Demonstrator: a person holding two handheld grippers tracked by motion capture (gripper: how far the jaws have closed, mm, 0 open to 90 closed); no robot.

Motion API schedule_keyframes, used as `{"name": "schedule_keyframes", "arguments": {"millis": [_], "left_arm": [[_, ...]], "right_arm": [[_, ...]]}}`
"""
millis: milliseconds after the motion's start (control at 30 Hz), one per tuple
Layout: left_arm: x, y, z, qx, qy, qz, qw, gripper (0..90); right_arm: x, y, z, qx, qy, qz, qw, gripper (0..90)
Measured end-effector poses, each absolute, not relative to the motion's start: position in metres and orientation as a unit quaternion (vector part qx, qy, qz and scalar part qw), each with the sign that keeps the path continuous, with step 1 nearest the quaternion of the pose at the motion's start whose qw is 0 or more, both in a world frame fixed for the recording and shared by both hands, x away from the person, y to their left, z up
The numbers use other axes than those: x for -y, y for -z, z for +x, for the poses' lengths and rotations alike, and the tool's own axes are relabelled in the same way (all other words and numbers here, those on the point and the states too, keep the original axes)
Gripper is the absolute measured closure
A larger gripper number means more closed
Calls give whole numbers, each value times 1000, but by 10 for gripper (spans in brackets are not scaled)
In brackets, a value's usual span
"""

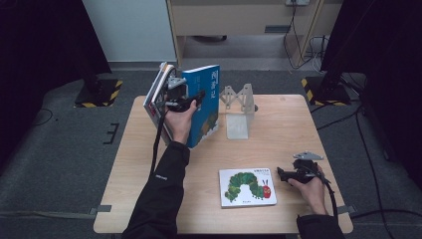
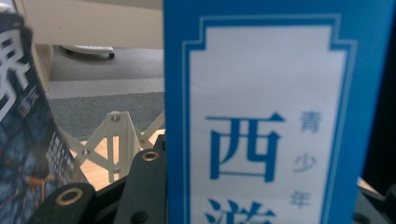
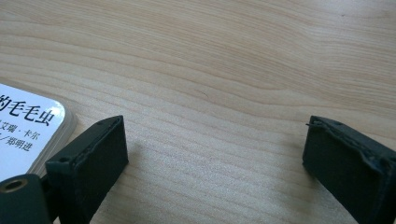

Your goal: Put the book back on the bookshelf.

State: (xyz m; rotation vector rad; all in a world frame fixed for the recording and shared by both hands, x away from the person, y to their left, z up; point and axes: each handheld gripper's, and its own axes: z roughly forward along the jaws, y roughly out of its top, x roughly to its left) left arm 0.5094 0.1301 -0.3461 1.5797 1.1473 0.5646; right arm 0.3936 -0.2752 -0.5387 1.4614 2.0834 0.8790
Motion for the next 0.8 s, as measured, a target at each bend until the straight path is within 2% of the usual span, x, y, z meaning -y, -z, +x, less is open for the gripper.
{"name": "schedule_keyframes", "arguments": {"millis": [400, 800], "left_arm": [[-109, 372, 539, -498, -246, 643, 528, 605], [-98, 395, 539, -490, -249, 646, 530, 600]], "right_arm": [[275, 539, 394, -755, -319, 529, 222, 59], [275, 539, 393, -754, -319, 530, 221, 58]]}}
